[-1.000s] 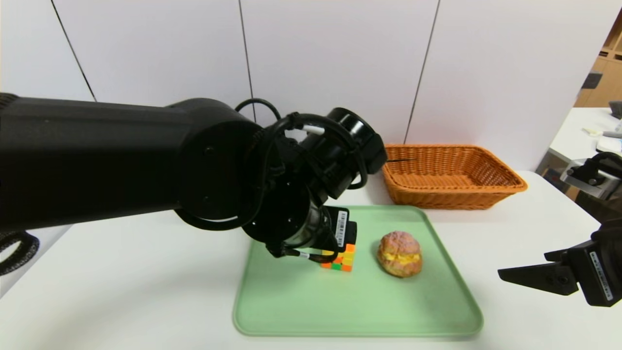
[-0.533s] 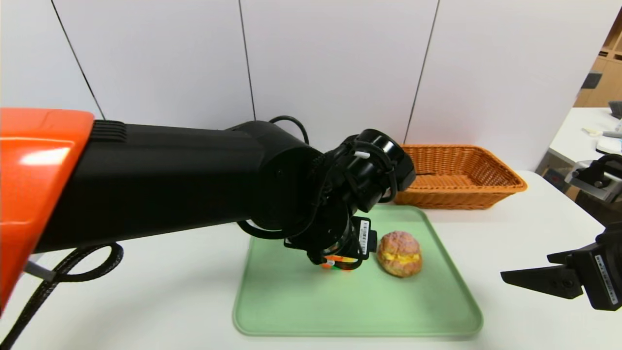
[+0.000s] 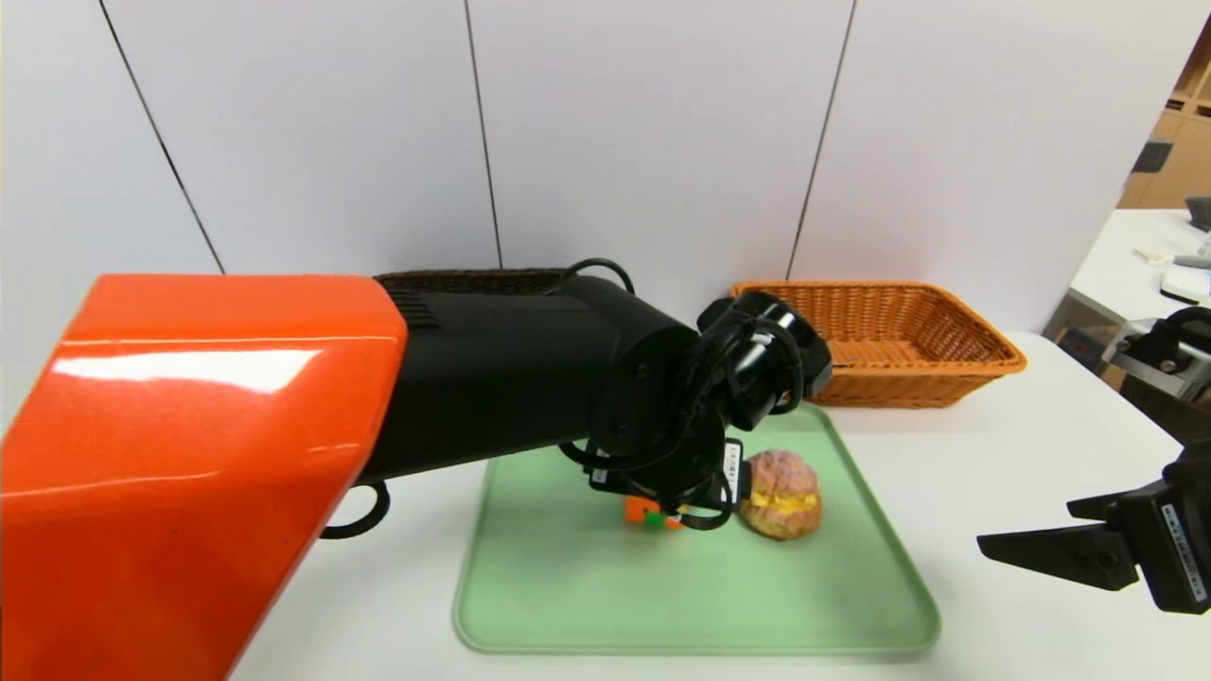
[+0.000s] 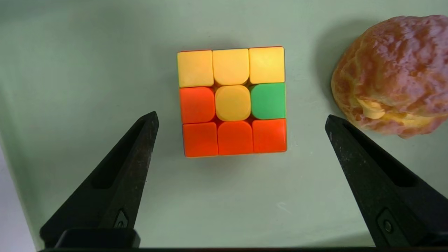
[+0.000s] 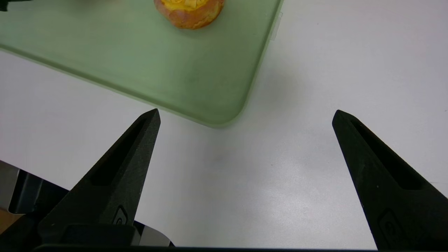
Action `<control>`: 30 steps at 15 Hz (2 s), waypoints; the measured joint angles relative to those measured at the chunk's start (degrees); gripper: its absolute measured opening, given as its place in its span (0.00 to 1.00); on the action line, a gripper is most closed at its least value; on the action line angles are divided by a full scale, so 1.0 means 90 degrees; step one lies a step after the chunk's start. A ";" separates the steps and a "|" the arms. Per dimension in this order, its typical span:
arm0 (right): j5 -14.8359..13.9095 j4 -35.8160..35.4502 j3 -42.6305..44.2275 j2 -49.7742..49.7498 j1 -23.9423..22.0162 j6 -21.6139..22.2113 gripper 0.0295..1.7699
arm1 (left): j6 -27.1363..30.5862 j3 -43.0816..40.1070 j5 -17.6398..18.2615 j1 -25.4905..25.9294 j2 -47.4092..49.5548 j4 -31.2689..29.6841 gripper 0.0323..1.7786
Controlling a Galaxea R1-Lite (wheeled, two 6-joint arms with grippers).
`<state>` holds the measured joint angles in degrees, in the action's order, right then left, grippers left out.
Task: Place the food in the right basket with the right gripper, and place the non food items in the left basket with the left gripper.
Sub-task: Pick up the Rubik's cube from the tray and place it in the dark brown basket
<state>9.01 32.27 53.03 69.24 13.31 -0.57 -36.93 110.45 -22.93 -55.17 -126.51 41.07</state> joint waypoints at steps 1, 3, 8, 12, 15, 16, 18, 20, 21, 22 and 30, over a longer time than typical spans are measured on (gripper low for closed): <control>0.0005 -0.0003 -0.0003 -0.0001 -0.0028 -0.0003 0.96 | -0.0001 0.0076 -0.0005 0.0018 -0.0099 0.0022 0.95; 0.0018 -0.0015 -0.0007 -0.0001 -0.0068 0.0000 0.96 | 0.0022 0.0137 -0.0009 0.0076 -0.0242 0.0037 0.95; 0.0018 -0.0022 -0.0034 -0.0014 -0.0095 -0.0003 0.96 | 0.0095 0.0148 -0.0009 0.0149 -0.0371 0.0049 0.78; 0.0015 -0.0024 -0.0034 -0.0047 -0.0095 -0.0005 0.96 | 0.0104 0.0146 -0.0009 0.0153 -0.0377 0.0046 0.53; 0.0018 -0.0033 -0.0034 -0.0058 -0.0095 -0.0007 0.96 | 0.0107 0.0146 -0.0027 0.0171 -0.0355 0.0076 0.53; 0.0018 -0.0033 -0.0031 -0.0060 -0.0095 -0.0012 0.96 | 0.0122 0.0144 -0.0043 0.0184 -0.0306 0.0140 0.53; 0.0018 -0.0030 -0.0031 -0.0068 -0.0095 -0.0012 0.96 | 0.0219 0.0138 -0.0066 0.0226 -0.0111 0.0291 0.53; 0.0018 -0.0034 -0.0027 -0.0074 -0.0095 -0.0018 0.96 | 0.0479 0.0137 -0.0119 0.0348 0.0211 0.0374 0.53; 0.0022 -0.0045 -0.0009 -0.0074 -0.0089 -0.0019 0.96 | 0.0695 0.0134 -0.0149 0.0481 0.0386 0.0386 0.53; 0.0024 -0.0046 0.0005 -0.0074 -0.0087 -0.0019 0.96 | 0.0979 0.0126 -0.0163 0.0676 0.0578 0.0397 0.53; 0.0037 -0.0056 0.0080 -0.0058 -0.0072 -0.0037 0.96 | 0.4164 0.0107 0.0515 0.1933 0.1902 0.0423 0.53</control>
<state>9.34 31.77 53.75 68.72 12.67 -0.90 0.55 111.41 -18.30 -37.78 -109.40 44.87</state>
